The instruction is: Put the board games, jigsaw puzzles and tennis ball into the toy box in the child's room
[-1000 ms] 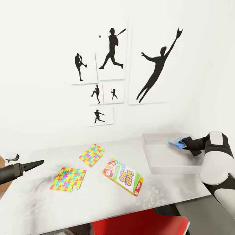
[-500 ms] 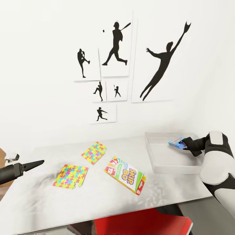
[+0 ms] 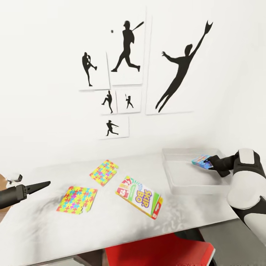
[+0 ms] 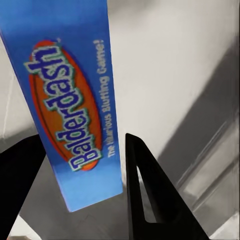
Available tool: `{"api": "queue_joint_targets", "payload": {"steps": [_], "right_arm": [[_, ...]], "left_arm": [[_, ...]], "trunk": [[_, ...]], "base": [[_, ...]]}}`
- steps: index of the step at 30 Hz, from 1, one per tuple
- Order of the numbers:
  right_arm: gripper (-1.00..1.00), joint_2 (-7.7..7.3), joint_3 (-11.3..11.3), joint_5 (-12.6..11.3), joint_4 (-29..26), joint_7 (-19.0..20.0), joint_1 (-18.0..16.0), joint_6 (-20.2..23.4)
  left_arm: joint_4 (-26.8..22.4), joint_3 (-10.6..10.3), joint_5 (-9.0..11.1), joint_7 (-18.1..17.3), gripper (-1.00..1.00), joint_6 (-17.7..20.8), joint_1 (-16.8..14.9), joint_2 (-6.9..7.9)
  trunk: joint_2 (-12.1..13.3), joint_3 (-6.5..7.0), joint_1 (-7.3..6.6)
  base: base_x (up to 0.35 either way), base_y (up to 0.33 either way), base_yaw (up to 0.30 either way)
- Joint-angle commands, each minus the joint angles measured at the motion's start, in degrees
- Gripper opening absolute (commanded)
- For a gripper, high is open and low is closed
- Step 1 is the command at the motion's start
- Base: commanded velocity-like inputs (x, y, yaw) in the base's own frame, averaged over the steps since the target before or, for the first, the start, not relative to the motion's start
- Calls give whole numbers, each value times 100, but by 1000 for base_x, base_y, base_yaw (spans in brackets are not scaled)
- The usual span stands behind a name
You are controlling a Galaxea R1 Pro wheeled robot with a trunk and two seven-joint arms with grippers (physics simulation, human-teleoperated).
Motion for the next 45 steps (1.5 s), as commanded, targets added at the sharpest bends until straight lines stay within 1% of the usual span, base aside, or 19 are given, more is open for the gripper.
{"api": "queue_joint_targets", "payload": {"steps": [1,9,13,16,19,28,36,45], "right_arm": [[-100,1,-12,-65,-4,-59,-8,4],[-100,-7,-18,-90,-4,-53,-8,-1],[-100,-8,-19,-317,-11,-54,-8,-32],[-100,-3,-19,-397,-12,-57,-8,-76],[-100,20,-14,-428,-12,-59,-8,-152],[-100,50,-3,-447,-12,-61,-63,-291],[-100,34,-2,-451,-6,-69,-214,-302],[-100,32,-2,-452,-11,-133,-243,-303]], "left_arm": [[-3,3,-18,-28,100,60,-4,-1],[-3,3,-16,-28,100,60,-4,-6],[-4,-2,-16,-28,100,60,-5,-6],[-5,-3,-12,-28,100,60,-4,-6],[-6,0,-10,-28,100,60,-5,-7],[-5,18,-9,-28,100,60,-5,-7],[-5,20,-15,-28,100,60,-6,-6],[-4,17,-15,-28,100,60,-5,-7]], "trunk": [[-13,-18,3],[-13,-37,3],[-13,-39,3],[-13,-39,3],[-13,-42,3],[-13,-102,3],[-13,-174,3],[-13,-257,3]], "base": [[0,0,-187],[0,0,-80],[0,0,-12],[0,0,-4],[0,0,-2],[0,0,27],[0,0,54],[0,0,9]]}}
